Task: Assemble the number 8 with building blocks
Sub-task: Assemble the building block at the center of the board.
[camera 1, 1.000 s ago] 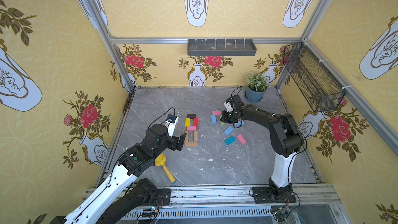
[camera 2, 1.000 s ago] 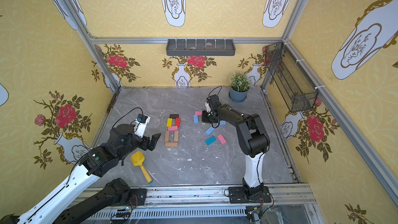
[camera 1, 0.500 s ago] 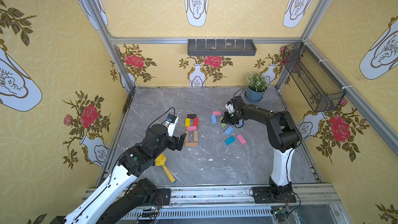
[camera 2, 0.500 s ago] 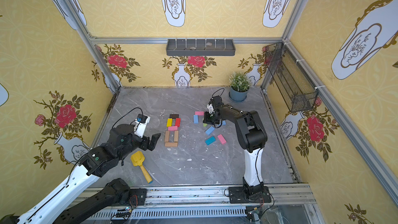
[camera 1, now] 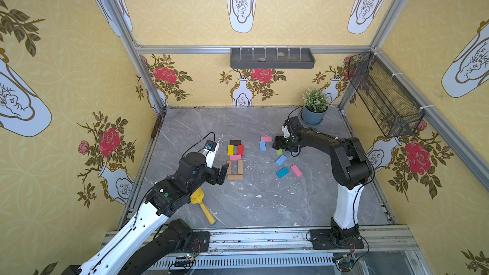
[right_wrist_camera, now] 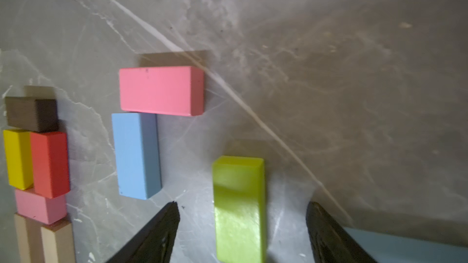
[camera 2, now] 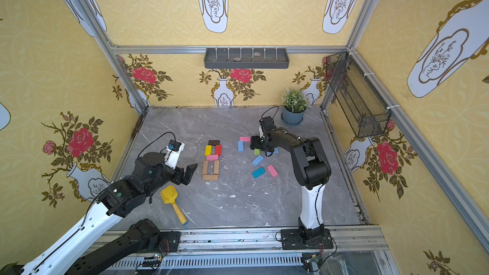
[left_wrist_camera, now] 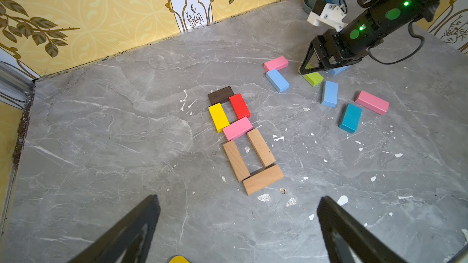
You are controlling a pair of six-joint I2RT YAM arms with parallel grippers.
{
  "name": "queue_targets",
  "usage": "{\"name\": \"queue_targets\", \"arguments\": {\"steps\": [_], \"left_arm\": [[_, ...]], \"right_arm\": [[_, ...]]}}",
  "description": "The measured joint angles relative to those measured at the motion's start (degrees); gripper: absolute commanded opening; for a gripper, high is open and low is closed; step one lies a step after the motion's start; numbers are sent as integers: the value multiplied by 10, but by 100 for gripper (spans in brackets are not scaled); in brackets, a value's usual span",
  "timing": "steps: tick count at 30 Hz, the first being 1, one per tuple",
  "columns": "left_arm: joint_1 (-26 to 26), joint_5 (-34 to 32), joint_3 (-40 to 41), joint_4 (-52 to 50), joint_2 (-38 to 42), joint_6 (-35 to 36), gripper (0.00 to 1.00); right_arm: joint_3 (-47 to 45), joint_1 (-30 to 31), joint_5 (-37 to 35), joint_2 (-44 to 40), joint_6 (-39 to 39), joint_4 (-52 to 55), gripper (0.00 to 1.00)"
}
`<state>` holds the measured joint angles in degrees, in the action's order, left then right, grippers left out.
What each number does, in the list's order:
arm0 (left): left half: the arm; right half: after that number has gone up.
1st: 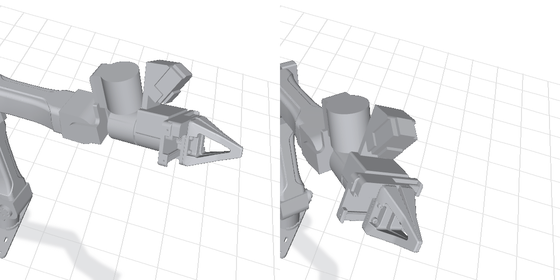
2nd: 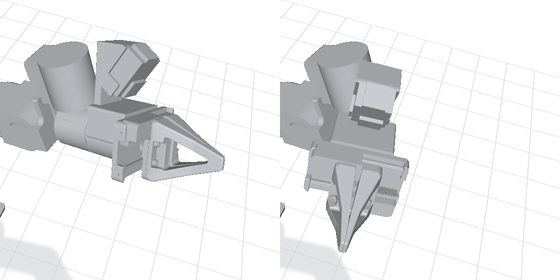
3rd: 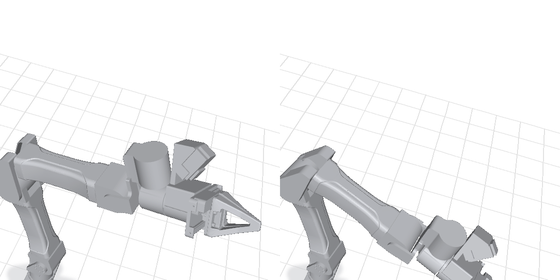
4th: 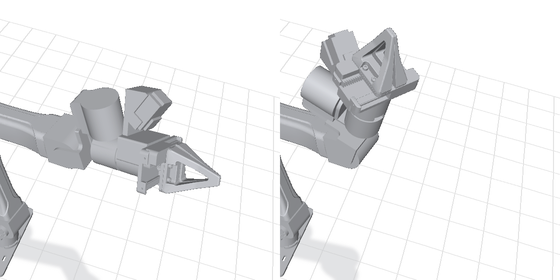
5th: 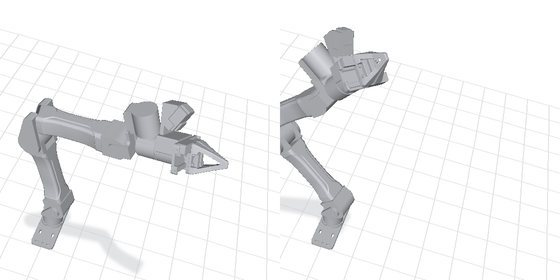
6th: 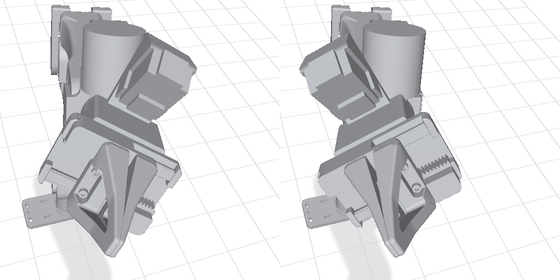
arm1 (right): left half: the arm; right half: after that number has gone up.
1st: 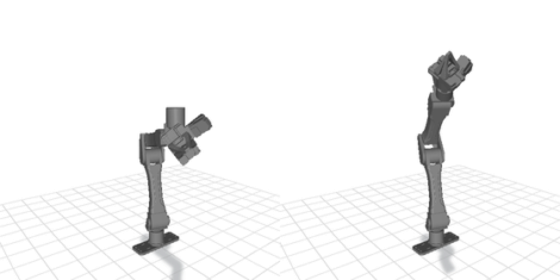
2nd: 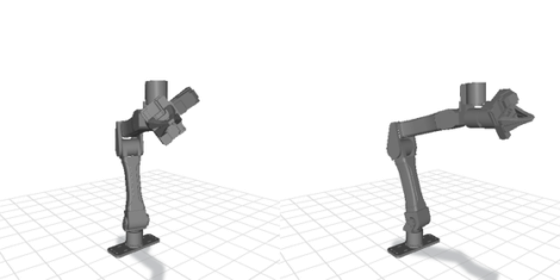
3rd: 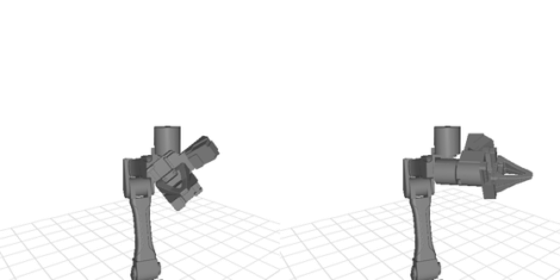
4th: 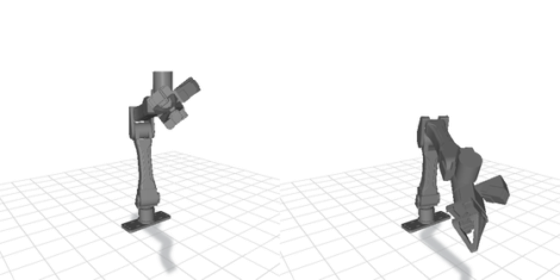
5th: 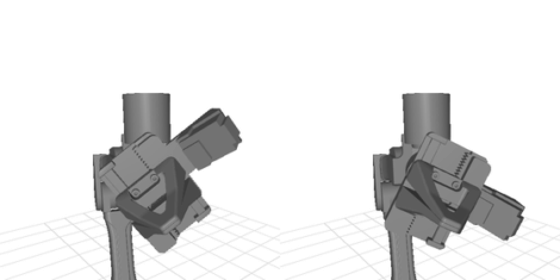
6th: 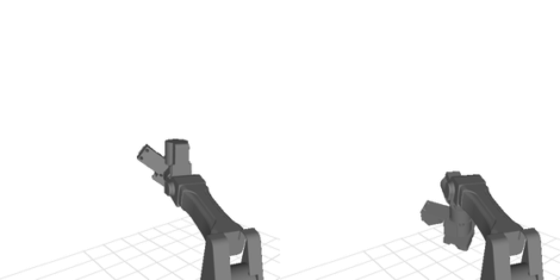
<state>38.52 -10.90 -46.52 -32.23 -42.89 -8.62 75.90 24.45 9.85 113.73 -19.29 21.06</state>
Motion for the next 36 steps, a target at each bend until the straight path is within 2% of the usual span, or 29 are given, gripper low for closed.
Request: {"name": "queue_targets", "arguments": {"steps": [3,8,14,22,29,36], "left_arm": [[0,0,0,0,0,0,100],[0,0,0,0,0,0,100],[0,0,0,0,-1,0,100],[0,0,0,0,-1,0,100],[0,0,0,0,-1,0,100],[0,0,0,0,-3,0,100]], "right_arm": [[5,19,-44,-6,0,14,81],[24,55,-110,4,-2,42,73],[41,67,-169,29,-17,75,63],[66,86,-194,51,-19,86,43],[87,97,-213,68,-21,88,22],[106,100,-218,81,-21,88,11]]}}
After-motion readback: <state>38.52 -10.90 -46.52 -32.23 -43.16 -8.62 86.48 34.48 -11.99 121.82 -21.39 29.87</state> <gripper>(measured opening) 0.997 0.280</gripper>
